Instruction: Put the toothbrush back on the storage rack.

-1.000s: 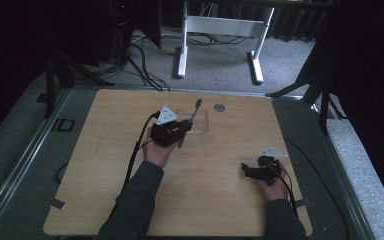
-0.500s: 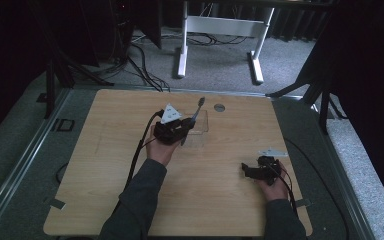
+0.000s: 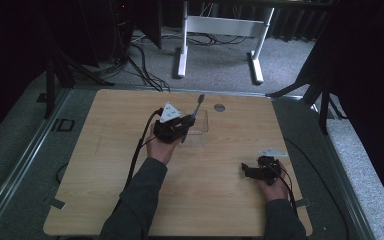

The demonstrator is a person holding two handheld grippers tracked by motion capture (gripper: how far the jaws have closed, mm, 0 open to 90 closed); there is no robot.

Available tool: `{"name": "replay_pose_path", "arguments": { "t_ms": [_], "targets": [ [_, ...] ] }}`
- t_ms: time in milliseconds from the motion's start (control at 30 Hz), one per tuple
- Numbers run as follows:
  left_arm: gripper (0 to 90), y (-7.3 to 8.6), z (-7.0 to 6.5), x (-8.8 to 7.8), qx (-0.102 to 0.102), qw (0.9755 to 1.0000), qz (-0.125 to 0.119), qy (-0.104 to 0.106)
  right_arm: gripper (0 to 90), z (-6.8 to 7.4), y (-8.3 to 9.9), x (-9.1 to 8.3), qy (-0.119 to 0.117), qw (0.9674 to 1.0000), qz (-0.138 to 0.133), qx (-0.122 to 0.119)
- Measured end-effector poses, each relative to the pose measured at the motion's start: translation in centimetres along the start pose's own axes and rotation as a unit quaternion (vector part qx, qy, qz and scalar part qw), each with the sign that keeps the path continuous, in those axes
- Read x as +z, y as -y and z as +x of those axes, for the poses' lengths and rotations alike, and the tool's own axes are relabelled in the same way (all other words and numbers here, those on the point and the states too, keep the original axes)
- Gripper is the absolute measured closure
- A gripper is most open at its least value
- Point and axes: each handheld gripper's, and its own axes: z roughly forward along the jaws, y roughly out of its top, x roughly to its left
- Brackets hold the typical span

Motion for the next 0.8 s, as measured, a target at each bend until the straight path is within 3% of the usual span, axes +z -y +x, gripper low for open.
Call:
{"name": "replay_pose_path", "arguments": {
  "t_ms": [400,800],
  "targets": [
    [78.4,-0.06,0.47,-0.08,-0.005,0.9998,-0.015,-0.012,12.7,0.00,0.00,0.00,0.000,1.0000,0.000,0.000],
    [78.4,0.12,0.83,0.43,-0.023,0.9991,-0.027,-0.026,12.7,0.01,0.00,0.00,0.000,1.0000,0.000,0.000]
  ]
}}
